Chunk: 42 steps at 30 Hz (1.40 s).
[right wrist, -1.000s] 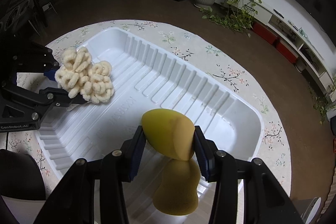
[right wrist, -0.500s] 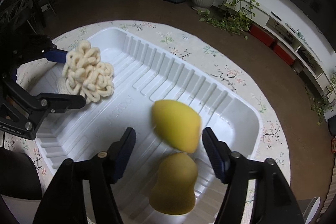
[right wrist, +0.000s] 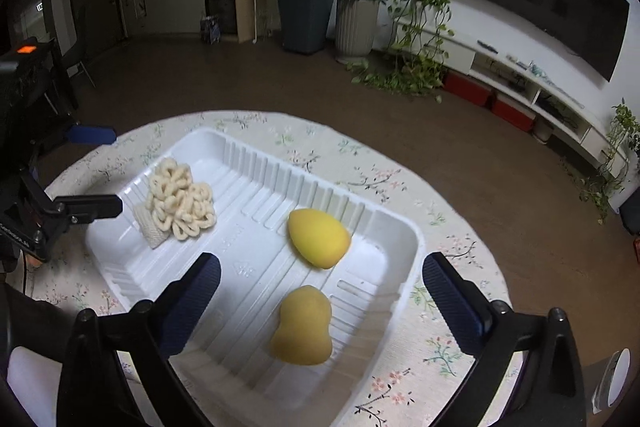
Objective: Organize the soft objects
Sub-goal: 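Carry both items into the white tray and open both tools, then withdraw both tools from the tray back toward the remaining pile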
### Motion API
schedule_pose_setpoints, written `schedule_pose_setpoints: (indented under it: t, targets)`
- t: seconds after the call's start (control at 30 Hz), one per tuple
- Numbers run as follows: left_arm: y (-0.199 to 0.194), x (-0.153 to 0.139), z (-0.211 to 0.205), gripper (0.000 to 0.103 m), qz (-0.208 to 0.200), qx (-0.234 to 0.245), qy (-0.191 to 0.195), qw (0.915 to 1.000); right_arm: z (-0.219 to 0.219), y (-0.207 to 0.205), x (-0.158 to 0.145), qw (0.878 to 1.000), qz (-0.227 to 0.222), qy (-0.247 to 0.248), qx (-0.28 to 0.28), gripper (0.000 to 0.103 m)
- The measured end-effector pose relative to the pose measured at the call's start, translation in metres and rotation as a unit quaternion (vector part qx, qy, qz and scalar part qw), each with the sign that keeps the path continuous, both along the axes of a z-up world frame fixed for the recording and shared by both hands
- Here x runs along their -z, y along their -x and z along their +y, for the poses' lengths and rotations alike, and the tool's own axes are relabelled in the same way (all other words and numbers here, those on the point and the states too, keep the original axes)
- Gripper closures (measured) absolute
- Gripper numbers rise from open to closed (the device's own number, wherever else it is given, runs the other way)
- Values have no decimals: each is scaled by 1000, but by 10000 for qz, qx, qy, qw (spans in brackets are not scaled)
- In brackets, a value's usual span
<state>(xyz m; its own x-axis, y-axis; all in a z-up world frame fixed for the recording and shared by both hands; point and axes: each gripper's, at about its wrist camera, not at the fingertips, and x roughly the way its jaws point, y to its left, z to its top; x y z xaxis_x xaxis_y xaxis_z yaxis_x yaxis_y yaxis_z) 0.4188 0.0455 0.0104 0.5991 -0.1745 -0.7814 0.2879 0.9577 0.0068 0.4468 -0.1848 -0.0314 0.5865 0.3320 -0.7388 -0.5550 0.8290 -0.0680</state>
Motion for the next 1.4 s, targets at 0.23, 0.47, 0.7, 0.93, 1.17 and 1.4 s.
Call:
schedule_pose_setpoints:
  t: [0.23, 0.47, 0.7, 0.93, 1.17, 1.4]
  targets:
    - [18, -18, 8, 0, -168, -161, 162, 9996, -22, 10, -15, 9993, -45, -213, 298, 0]
    - [50, -30, 25, 0, -289, -282, 170, 9990, -59, 30, -20, 9969, -62, -365, 690, 0]
    - [96, -34, 37, 0, -377, -422, 293, 9980, -77, 73, -27, 9956, -104, -488, 797, 0]
    - [149, -31, 44, 0, -380, -528, 412, 9970, -86, 129, -26, 9953, -88, -563, 778, 0]
    - [208, -30, 49, 0, -407, -627, 531, 9958, -94, 186, -24, 9927, -13, -839, 872, 0]
    - [263, -33, 41, 0, -541, -588, 531, 9954, -90, 245, -18, 9896, 119, -1152, 857, 0]
